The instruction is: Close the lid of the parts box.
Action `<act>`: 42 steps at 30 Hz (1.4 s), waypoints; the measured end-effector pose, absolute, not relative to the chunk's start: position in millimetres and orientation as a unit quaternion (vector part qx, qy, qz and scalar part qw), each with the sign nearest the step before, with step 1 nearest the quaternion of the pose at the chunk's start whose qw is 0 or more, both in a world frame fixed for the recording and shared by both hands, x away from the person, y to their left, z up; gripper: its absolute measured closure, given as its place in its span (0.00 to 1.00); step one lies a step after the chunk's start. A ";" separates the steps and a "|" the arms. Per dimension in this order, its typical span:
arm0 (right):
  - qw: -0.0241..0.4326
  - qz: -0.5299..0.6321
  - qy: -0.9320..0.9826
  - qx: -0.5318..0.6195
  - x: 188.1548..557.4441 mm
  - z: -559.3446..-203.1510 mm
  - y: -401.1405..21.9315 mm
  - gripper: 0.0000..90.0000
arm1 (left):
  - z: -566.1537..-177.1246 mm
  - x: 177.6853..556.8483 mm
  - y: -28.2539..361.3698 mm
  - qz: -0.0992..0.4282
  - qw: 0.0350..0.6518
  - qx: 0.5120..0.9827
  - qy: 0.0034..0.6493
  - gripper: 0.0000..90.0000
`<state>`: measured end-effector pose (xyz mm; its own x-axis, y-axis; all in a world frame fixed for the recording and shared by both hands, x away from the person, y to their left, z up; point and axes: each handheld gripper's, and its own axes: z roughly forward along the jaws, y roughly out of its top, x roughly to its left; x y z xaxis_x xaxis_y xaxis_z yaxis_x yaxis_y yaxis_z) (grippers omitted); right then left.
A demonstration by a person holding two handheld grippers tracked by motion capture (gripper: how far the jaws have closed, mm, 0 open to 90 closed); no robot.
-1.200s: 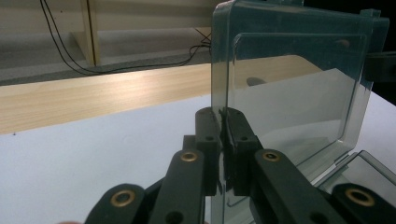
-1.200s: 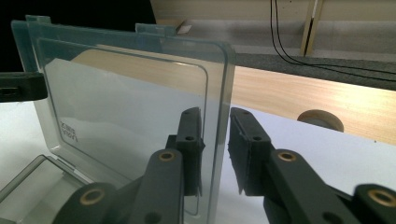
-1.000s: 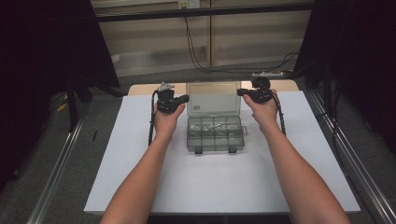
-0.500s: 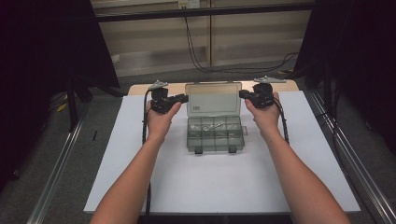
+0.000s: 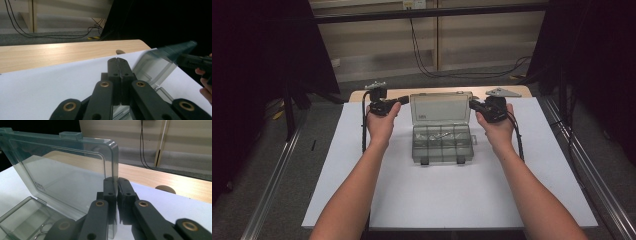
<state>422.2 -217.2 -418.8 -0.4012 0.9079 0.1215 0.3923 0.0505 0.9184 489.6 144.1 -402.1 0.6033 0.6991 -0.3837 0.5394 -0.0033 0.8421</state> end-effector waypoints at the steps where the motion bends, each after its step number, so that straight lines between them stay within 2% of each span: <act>1: 0.260 0.497 0.675 0.480 419.3 -419.4 -217.8 0.96 | -402.3 491.6 143.2 0.072 0.551 0.703 0.444 1.00; 12: 0.243 0.515 0.680 0.462 411.4 -422.4 -224.7 0.93 | -401.5 487.8 133.6 0.052 0.552 0.713 0.429 1.00; 14: 0.238 0.519 0.680 0.460 407.3 -424.5 -227.2 0.87 | -399.4 485.0 133.0 0.049 0.556 0.711 0.428 1.00; 19: 0.227 0.529 0.687 0.444 398.8 -430.5 -238.4 0.81 | -397.4 479.9 131.2 0.051 0.557 0.719 0.412 1.00; 22: 0.224 0.537 0.687 0.436 395.0 -431.1 -243.1 0.81 | -397.6 478.1 130.5 0.049 0.559 0.719 0.411 1.00; 30: 0.226 0.542 0.670 0.455 390.9 -423.5 -257.9 0.98 | -403.7 469.8 130.1 0.044 0.556 0.728 0.398 1.00; 42: 0.212 0.540 0.666 0.469 390.5 -417.3 -253.0 1.00 | -405.5 459.8 129.8 0.038 0.562 0.728 0.390 1.00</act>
